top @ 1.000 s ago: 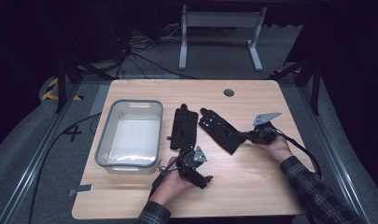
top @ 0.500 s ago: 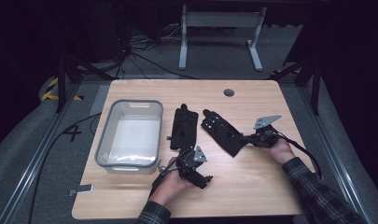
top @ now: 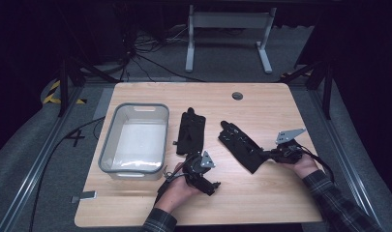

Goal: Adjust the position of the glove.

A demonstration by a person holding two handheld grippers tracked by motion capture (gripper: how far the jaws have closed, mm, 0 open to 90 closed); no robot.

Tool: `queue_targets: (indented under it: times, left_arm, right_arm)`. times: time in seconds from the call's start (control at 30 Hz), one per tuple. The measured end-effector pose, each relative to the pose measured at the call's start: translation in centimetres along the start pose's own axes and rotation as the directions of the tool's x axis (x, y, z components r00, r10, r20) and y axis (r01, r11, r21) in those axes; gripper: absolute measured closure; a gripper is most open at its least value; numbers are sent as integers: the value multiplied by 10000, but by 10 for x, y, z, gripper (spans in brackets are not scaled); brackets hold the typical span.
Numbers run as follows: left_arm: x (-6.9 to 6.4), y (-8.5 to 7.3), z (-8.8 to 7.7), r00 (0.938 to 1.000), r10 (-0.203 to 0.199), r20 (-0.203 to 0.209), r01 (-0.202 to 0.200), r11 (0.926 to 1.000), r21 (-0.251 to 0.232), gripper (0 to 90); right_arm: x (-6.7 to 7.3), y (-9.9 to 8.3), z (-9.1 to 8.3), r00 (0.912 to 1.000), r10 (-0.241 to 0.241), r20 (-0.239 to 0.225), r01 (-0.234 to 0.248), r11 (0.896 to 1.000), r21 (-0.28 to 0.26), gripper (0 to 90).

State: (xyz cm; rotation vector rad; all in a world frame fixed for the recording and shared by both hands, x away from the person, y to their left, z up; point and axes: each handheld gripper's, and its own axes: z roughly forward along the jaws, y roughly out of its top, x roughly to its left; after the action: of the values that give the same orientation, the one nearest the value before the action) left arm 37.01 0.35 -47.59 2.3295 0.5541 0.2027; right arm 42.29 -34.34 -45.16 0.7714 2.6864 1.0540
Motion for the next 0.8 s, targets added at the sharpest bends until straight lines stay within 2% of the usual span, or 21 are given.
queue_targets:
  times: [0.57, 0.77, 0.8]
  left_arm:
    - [0, 0, 0, 10000, -1, 3, 1, 10000, -1, 0]
    - [0, 0, 0, 10000, 12, 7, -12, 10000, -16, 0]
    - [0, 0, 0, 10000, 14, 6, -14, 10000, -14, 0]
  right_arm:
    - [20, -30, -30, 10000, -32, -78, 34, 9994, 340, 900]
    - [33, -41, -39, 9996, -89, -274, 101, 9990, 444, 900]
    - [39, -44, -42, 9995, -96, -287, 109, 9989, 461, 900]
